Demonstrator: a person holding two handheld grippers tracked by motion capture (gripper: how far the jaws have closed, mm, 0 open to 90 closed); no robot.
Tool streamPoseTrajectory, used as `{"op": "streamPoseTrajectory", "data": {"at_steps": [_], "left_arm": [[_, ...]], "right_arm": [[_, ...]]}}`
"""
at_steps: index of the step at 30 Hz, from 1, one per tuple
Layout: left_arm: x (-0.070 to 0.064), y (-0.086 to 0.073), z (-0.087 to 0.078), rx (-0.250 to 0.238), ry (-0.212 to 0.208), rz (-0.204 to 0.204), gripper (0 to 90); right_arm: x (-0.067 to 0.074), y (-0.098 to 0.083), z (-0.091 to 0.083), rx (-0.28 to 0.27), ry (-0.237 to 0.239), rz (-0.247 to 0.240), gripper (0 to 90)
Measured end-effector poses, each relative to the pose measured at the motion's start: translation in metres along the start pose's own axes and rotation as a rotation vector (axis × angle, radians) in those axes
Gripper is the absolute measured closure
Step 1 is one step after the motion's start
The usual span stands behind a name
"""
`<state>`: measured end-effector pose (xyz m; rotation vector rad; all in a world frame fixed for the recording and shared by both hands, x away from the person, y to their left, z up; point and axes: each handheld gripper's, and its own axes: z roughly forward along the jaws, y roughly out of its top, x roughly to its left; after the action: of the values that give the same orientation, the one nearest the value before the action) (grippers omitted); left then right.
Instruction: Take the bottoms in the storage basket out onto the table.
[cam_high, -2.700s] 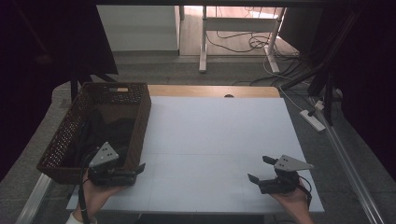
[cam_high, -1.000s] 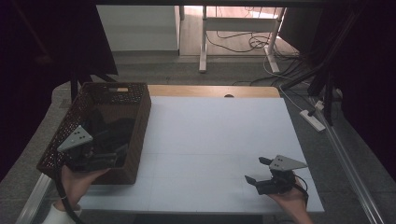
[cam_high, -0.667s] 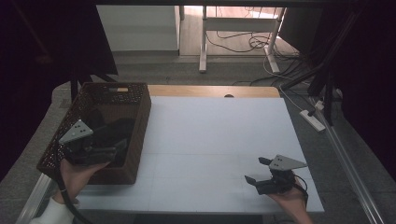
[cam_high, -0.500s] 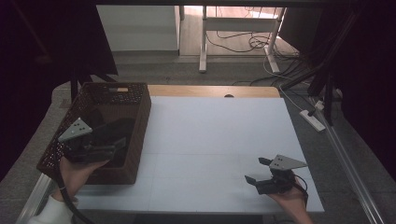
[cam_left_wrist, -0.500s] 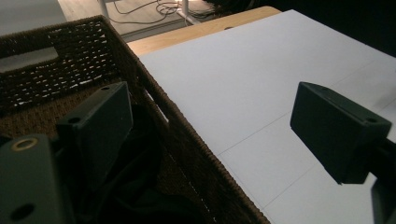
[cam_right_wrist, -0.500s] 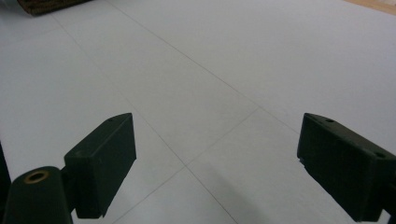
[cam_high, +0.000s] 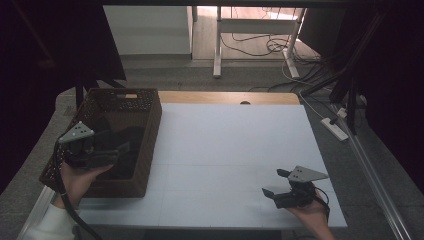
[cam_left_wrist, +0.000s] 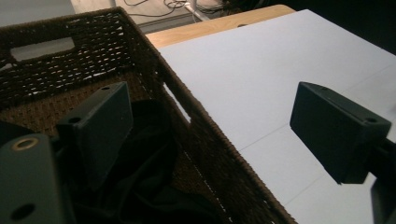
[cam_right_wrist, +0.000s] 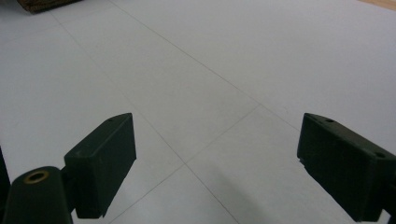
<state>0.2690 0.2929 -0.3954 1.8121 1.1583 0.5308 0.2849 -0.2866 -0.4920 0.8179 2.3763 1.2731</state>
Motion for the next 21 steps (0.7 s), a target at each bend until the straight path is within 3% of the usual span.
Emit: {"op": "streamPoseTrajectory", "data": {"at_steps": [21], "left_arm": [[0.027,0.008,0.011,0.059,0.051,-0.009,13.9]], "right_arm": [[0.001,-0.001,0.003,0.032,-0.018,-0.018,11.9]]}}
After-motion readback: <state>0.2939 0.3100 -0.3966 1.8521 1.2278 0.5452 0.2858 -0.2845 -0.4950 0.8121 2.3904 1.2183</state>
